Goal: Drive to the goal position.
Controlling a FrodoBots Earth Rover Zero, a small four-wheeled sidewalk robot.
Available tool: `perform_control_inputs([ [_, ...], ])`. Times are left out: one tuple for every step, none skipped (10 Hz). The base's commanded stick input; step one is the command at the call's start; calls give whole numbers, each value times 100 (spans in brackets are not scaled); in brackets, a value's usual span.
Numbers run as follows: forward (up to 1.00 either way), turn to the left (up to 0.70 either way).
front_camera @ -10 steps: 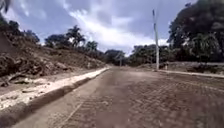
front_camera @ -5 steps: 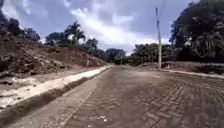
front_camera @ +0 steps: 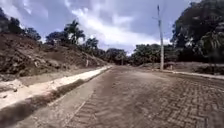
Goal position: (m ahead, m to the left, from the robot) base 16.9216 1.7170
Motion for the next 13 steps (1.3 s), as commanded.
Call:
perform_control_inputs([
  [100,0],
  [100,-3],
  [100,-17],
  [100,0],
  [100,0],
  [100,0],
  [100,0],
  [100,0],
  [100,0],
  [100,0],
  [100,0],
  [100,0],
  [100,0],
])
